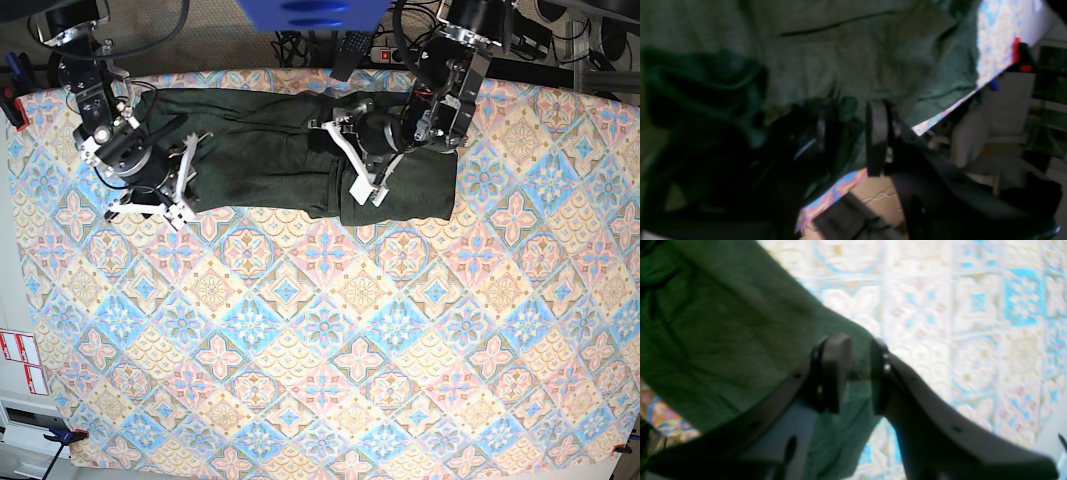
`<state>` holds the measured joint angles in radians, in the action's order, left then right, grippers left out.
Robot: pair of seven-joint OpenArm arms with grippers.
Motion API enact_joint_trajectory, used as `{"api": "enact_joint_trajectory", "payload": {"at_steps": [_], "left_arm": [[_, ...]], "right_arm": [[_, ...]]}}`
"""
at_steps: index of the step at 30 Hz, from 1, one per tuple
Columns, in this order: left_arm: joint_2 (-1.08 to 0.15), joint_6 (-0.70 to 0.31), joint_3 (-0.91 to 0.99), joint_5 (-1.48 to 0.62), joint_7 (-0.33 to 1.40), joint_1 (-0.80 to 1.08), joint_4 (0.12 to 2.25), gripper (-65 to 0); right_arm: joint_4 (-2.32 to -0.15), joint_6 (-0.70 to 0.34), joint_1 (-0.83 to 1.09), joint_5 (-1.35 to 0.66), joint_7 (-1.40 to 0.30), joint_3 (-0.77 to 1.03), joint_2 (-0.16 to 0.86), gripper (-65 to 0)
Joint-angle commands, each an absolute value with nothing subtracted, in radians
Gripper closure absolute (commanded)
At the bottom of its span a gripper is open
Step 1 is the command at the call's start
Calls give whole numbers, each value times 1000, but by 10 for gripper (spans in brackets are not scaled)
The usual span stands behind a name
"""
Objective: Fold the T-shirt properly
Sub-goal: 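Grasp the strip's end with the right gripper and the other end with left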
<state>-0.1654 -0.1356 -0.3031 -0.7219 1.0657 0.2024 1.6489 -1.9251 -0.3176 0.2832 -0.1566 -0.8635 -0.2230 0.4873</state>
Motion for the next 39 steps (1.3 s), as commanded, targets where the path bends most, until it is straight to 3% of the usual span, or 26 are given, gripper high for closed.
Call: {"api": "enact_joint_trajectory", "payload": {"at_steps": [1, 7, 13, 23, 26, 35, 39], "left_arm": [[-191, -143, -300, -748, 1055, 200, 1704, -141], [-283, -143, -188, -782, 1047, 268, 1856, -141], [-297, -148, -24, -780, 1055, 308, 1860, -142], [-332, -151, 7, -779, 1052, 317, 1857, -142], [-332, -151, 5, -777, 1050, 317, 1857, -142], [-332, -151, 7, -776, 1049, 317, 1857, -142], [-332, -151, 7, -776, 1049, 317, 1857, -142]], "right_arm": [[-1937, -317, 292, -156, -852, -196, 499, -143], [-1911, -317, 305, -160, -932, -133, 495, -154], [-1831, -317, 306, -177, -938, -93, 495, -250], [-1655, -318, 297, -611, -938, 56, 501, -430], [-1647, -328, 272, -618, -952, 65, 503, -442], [-1520, -576, 234, -618, -978, 165, 499, -442], [-1480, -591, 234, -618, -978, 179, 499, -442]]}}
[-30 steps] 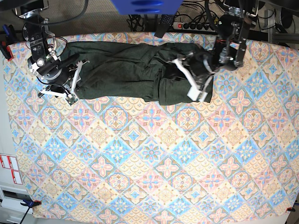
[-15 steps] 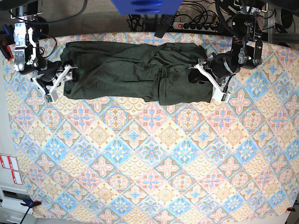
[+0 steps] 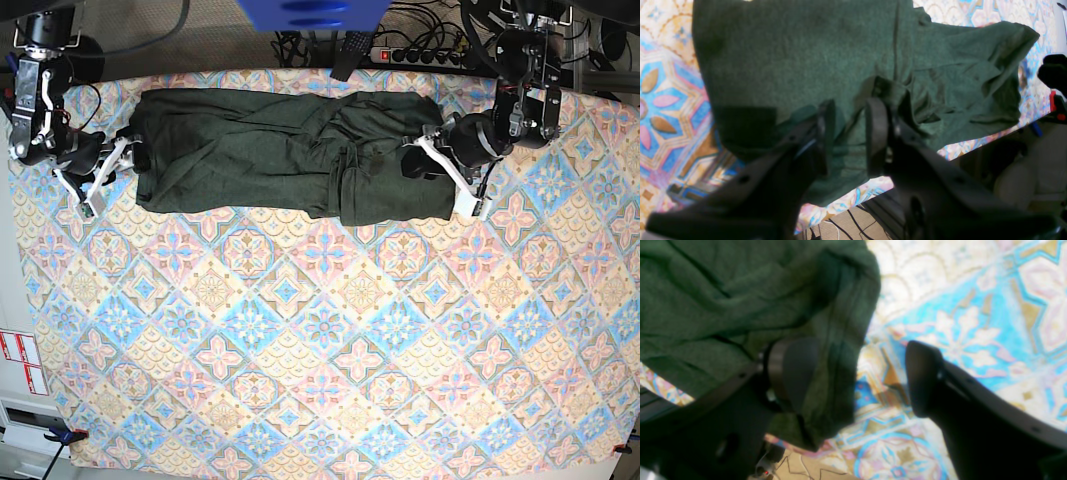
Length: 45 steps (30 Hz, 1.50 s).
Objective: Fold the T-shirt properly
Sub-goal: 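Grasp the strip's end with the right gripper and the other end with left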
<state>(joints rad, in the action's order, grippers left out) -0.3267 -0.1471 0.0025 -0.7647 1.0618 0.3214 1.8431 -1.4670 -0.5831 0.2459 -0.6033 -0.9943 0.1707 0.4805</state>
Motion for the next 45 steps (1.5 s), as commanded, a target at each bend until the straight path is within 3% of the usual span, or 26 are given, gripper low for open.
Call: {"api": "enact_joint_trajectory", "payload": {"at_steps": [1, 17, 22, 45], "left_arm": [[-332, -151, 7, -776, 1049, 317, 1857, -142], [-332, -151, 7, -777, 1050, 315, 1856, -142], [-332, -151, 7, -779, 1049, 317, 1856, -142], [-332, -151, 8, -779, 1049, 317, 1856, -142]], "right_arm": [[-1477, -591, 234, -619, -978, 179, 499, -442], [-1343, -595, 234, -621, -977, 173, 456, -442], [-1337, -698, 237, -621, -978, 171, 407, -442], [-1343, -698, 234, -621, -1061, 150, 259, -440]]}}
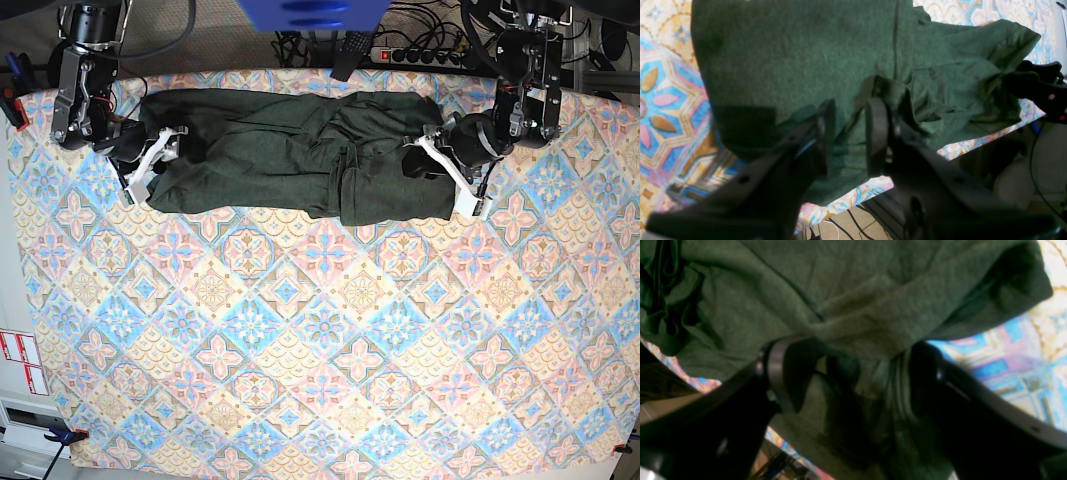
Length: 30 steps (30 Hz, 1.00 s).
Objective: Fold the T-shirt properly
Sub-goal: 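Grasp the strip's end with the right gripper and the other end with left, then fold the strip end over toward the left gripper with the right gripper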
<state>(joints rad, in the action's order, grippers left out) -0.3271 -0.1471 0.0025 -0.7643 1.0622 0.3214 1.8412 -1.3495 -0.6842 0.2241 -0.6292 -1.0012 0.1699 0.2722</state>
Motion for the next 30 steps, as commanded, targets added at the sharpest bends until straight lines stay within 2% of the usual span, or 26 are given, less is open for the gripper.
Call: {"api": "enact_joint_trajectory", "payload": {"at_steps": [1, 7, 9, 11, 15, 17, 30], "left_arm": [[-332, -151, 8, -779, 1049, 317, 1856, -142], [-332, -151, 8, -780, 1049, 314, 1856, -142], [-332, -151, 8, -780, 1049, 314, 1856, -142], [-332, -151, 10, -780, 1049, 312, 1856, -142], [-332, -151, 10, -780, 1049, 312, 1856, -142], [-332, -151, 10, -780, 1047, 311, 1856, -142], [-325, -151, 68, -783, 1047, 311, 1862, -142]], "right_arm": [[-1342, -698, 234, -621, -1061, 134, 257, -440], [-1339, -698, 234, -621, -1053, 73, 252, -437], [-1337, -698, 229, -621, -1052, 76, 252, -404], [-1337, -698, 205, -621, -1058, 82, 252, -334], [-1334, -698, 176, -621, -1055, 105, 252, -103], [-1334, -698, 165, -621, -1058, 160, 252, -8], [-1326, -698, 71, -616, -1058, 372, 260, 0]]}}
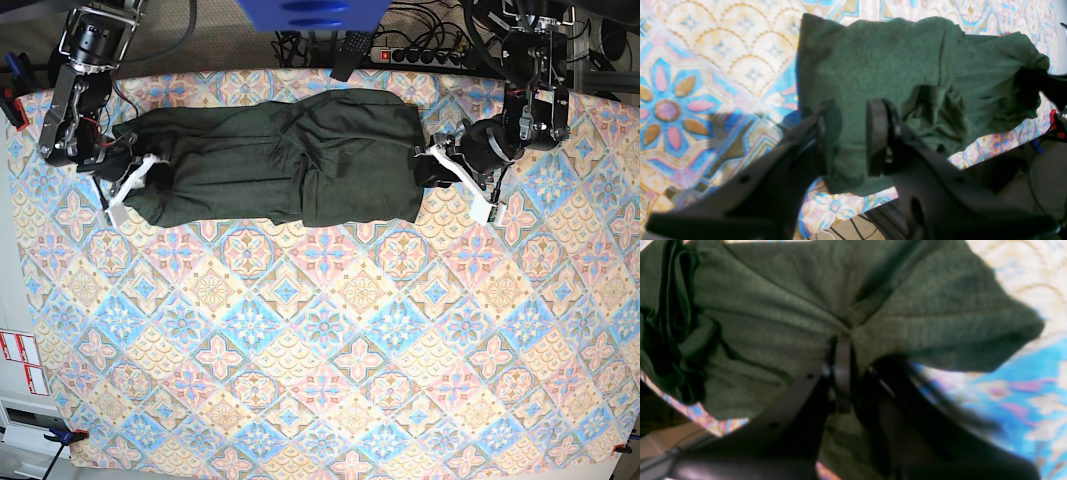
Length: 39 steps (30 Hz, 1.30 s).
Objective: Fold the T-shirt properly
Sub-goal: 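Fold the strip end over toward the left gripper with the right gripper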
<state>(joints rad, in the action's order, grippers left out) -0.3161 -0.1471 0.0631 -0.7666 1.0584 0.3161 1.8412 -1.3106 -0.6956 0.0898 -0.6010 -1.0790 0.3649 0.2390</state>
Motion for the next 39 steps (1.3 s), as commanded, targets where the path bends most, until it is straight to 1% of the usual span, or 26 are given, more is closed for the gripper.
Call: {"api": "enact_joint_trajectory", "payload": {"at_steps": [1, 7, 11, 13, 16, 20, 24, 30, 34, 39], "left_arm": [[-325, -151, 76, -783, 1047, 311, 1862, -142], [-325, -151, 88, -783, 1047, 312, 1862, -142], [-326, -151, 88, -783, 1047, 314, 1862, -142], [-326, -151, 87, -783, 1047, 315, 1862, -142], [-326, -151, 87, -783, 1047, 317, 1862, -142], [-326, -151, 87, -783, 1047, 317, 1862, -142], [-331, -151, 87, -782, 1047, 317, 1862, -142], [-332, -151, 88, -780, 1047, 318, 1862, -141], [-332, -151, 88, -779, 1047, 329, 1862, -140], [-337, -151, 91, -777, 1047, 332, 1862, -140]], "right_arm": [[-1311, -698, 61, -616, -1058, 378, 260, 0], [-1188, -698, -24, -615, -1050, 404, 292, 0], [-1178, -698, -48, -608, -1061, 409, 315, 0], [-1208, -698, -45, -610, -1078, 406, 317, 0], [-1319, -698, -39, -611, -1135, 403, 312, 0], [-1472, -698, 65, -613, -1167, 394, 271, 0], [-1620, -698, 108, -615, -1167, 286, 239, 0], [-1764, -698, 127, -615, -1164, 105, 197, 0], [-1813, -698, 119, -615, -1164, 24, 166, 0], [-1814, -698, 117, -615, -1162, -47, 131, 0]]}}
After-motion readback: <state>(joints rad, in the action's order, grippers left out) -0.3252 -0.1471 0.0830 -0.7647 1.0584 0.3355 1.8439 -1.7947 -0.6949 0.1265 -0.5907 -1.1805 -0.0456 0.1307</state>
